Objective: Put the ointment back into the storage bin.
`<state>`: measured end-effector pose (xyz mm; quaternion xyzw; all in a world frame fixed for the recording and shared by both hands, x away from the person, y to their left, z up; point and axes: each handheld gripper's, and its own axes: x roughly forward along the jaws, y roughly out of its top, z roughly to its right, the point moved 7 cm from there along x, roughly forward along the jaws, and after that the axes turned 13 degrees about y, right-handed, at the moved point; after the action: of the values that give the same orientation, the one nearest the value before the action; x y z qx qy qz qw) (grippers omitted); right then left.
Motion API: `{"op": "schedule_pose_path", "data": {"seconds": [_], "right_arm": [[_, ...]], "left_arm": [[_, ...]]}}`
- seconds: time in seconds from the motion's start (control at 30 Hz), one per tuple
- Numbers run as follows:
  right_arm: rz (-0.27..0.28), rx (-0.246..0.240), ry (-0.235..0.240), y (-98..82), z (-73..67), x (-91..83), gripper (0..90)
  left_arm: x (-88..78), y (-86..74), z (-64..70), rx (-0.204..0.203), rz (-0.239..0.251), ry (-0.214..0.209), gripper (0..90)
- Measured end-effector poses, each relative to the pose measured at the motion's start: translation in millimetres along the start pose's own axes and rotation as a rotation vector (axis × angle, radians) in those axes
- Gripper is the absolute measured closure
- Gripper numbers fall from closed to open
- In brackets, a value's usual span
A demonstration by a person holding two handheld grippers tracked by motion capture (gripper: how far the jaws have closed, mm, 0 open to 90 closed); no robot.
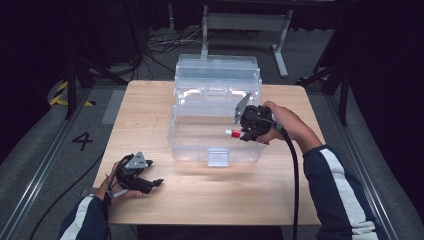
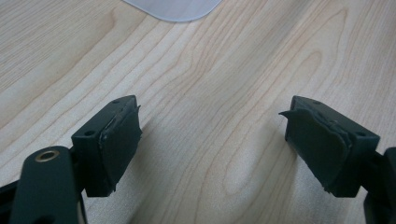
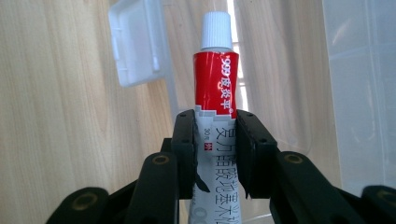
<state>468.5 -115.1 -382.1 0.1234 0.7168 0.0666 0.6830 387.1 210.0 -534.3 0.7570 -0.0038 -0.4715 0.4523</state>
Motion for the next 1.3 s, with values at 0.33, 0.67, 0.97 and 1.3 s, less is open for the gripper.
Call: {"op": "schedule_pose_path", "data": {"seconds": [0.33,0.67,0.97,1.3], "right_arm": [[-0.017,-0.010,0.022,17.1,10.8,14.5,71.1],[-0.085,0.015,0.034,16.2,25.2,39.4,71.1],[-0.112,0.041,0.063,8.9,34.6,55.2,71.1],[-0.142,0.062,0.084,3.5,37.7,66.7,71.1]], "left_arm": [[0.0,0.0,0.0,0.000,0.000,0.000,18.4],[0.0,0.0,0.0,0.000,0.000,0.001,18.5],[0.0,0.0,0.0,-0.001,0.000,0.000,18.5],[-0.1,-0.1,0.1,-0.001,-0.001,0.001,18.5]]}}
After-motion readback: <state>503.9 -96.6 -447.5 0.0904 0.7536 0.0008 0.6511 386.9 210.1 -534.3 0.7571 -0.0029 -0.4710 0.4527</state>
